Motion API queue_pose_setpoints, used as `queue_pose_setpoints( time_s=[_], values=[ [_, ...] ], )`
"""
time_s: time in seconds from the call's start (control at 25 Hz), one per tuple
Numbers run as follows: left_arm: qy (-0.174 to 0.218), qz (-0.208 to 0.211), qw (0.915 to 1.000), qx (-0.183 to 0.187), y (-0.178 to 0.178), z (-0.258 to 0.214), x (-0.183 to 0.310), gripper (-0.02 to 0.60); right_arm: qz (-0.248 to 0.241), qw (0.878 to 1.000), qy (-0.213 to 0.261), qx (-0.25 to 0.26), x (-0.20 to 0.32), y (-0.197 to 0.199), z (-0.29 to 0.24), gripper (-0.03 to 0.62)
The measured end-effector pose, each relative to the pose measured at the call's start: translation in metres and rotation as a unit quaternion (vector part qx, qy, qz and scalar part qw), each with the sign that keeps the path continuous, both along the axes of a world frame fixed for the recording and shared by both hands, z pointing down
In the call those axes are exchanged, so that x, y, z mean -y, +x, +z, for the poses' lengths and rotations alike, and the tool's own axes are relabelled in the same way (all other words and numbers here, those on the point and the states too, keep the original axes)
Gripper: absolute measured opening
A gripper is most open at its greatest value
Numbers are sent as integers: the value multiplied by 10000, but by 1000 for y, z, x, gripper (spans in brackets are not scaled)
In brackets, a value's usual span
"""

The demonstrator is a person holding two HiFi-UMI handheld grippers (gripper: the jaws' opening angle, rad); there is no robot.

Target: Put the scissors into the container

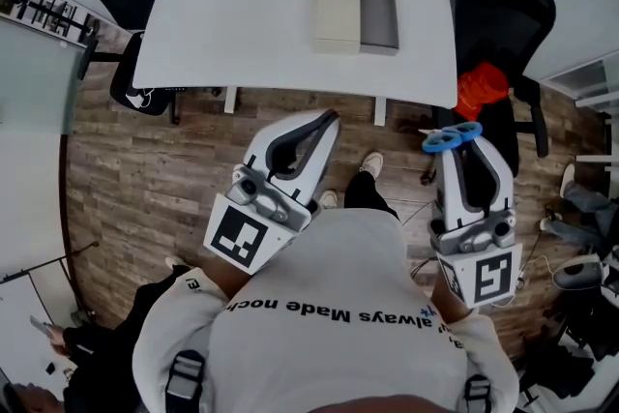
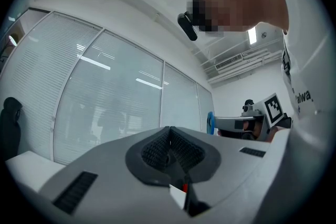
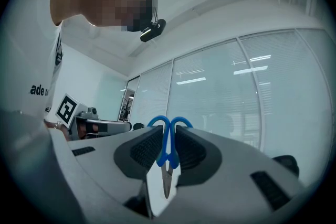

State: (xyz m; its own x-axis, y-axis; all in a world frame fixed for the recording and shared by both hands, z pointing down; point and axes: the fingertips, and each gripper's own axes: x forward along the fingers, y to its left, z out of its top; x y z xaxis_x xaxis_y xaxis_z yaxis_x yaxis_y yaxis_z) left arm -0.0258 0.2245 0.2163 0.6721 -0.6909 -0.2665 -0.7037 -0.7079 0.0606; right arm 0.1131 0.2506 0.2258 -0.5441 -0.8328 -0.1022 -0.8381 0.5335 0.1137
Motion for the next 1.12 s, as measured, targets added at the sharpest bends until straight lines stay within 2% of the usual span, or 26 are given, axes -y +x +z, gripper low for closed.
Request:
queue_pose_setpoints(
  time_s=[0.4, 0.76, 1.12],
  values=[
    [-9, -16, 10000, 57, 25, -5, 39, 20, -39, 10000, -36, 46, 41, 24, -2, 84],
    [9, -210, 9998, 41, 42, -11, 69, 20, -189, 9998, -6, 32, 76, 44, -8, 85],
    [29, -256, 9997, 43, 86, -14, 98, 20, -250, 9997, 0, 77, 105, 87, -8, 84]
  ],
)
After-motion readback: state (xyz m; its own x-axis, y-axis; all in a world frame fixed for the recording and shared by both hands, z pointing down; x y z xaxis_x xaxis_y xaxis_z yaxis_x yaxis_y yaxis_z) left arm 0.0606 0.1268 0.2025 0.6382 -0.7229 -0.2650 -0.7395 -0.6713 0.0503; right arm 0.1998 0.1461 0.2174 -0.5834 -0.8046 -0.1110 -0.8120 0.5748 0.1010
